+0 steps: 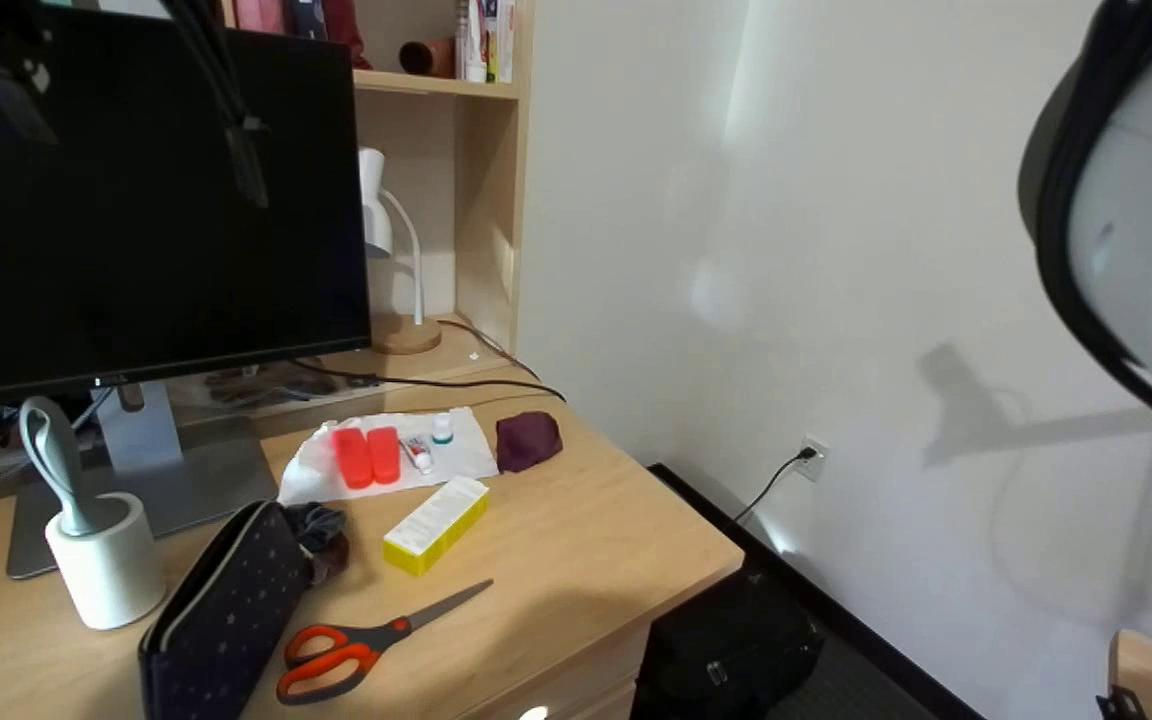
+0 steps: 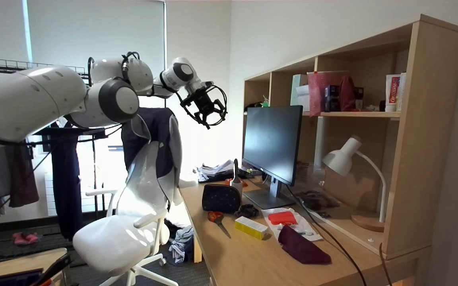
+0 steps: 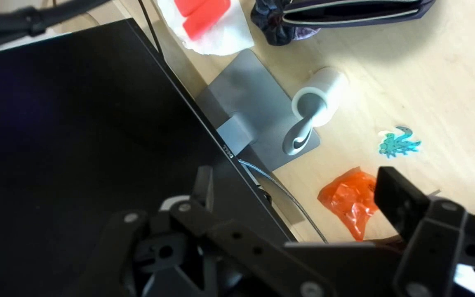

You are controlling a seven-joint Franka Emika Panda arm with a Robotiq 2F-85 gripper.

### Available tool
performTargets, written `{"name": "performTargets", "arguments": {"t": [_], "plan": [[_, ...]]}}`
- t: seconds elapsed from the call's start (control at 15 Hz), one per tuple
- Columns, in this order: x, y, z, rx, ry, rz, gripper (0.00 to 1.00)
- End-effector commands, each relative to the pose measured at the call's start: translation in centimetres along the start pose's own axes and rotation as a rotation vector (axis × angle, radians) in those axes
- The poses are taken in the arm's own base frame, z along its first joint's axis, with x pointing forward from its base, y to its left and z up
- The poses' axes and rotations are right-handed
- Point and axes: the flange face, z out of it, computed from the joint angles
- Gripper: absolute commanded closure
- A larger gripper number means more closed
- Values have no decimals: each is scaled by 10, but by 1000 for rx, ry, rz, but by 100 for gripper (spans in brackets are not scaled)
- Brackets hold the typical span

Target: Move the dark blue bag to the left side of the desk

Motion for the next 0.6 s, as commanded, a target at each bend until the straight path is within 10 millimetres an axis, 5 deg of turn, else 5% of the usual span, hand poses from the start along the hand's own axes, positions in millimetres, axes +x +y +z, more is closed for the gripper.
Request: {"name": "performTargets", "arguments": {"t": [0.0, 0.2, 0.53], "plan": [[-1, 4, -5, -1, 1, 9, 0], [0, 7, -5, 39, 11, 25, 0], [-6, 80, -60, 29, 109, 288, 0]]}}
